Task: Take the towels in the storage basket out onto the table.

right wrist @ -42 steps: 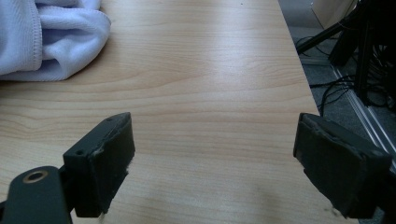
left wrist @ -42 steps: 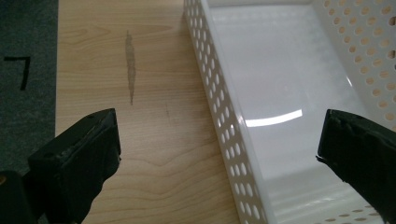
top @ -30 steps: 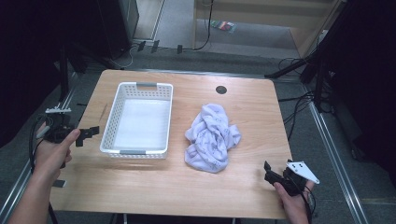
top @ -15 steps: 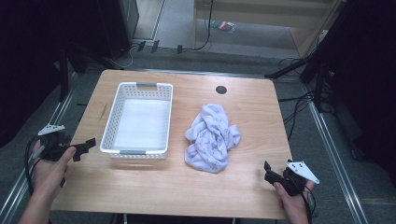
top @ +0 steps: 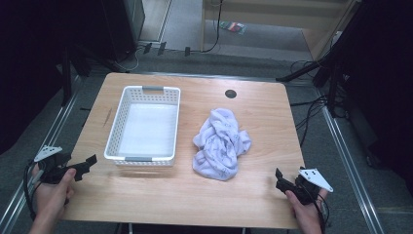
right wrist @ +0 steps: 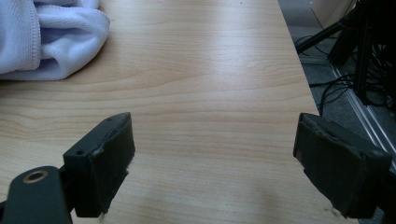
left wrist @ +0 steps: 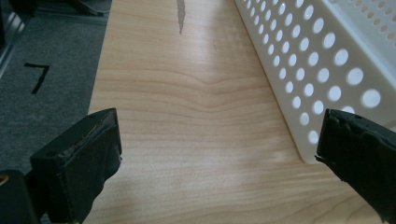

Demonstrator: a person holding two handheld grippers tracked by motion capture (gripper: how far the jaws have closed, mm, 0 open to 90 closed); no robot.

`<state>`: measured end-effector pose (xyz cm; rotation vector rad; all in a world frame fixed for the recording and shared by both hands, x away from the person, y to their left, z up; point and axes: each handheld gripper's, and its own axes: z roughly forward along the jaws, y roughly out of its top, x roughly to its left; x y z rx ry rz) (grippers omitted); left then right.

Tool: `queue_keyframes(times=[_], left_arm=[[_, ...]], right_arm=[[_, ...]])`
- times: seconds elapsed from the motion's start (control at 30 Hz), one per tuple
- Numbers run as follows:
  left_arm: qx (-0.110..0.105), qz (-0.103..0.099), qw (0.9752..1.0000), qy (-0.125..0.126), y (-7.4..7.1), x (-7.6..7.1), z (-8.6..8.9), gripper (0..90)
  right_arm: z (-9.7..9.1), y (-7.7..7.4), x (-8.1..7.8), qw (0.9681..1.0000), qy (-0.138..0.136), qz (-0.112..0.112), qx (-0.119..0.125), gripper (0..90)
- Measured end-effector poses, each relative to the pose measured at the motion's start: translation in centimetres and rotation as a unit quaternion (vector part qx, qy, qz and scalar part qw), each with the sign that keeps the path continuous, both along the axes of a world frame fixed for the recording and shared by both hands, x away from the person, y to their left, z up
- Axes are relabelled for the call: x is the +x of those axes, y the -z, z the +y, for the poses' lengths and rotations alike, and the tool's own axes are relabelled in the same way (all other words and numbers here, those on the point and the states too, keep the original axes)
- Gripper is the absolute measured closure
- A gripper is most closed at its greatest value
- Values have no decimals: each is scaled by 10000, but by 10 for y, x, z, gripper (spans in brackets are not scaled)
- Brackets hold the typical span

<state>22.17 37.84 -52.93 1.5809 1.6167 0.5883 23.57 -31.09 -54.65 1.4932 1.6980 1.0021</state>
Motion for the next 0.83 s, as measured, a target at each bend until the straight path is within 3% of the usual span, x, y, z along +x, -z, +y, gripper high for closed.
queue_keyframes(times=[0.27, 0.3, 0.53, 0.63, 0.83], left_arm=[[-2, -111, 9999, -56, 11, -16, 0, 3], [123, -106, 9999, -30, 16, -20, -2, 4], [128, -147, 9996, 181, 21, -22, -6, 3], [357, -122, 9991, 169, 22, -21, -11, 3], [562, -79, 9982, 180, 23, -20, -16, 3]], right_arm=[[0, 0, 0, 10000, 3, -2, 11, 126], [0, 0, 0, 10000, -4, -9, 2, 125], [0, 0, 0, 10000, 6, 1, 8, 125], [0, 0, 0, 10000, 8, -2, 2, 125], [0, 0, -1, 10000, -7, -19, 15, 125]])
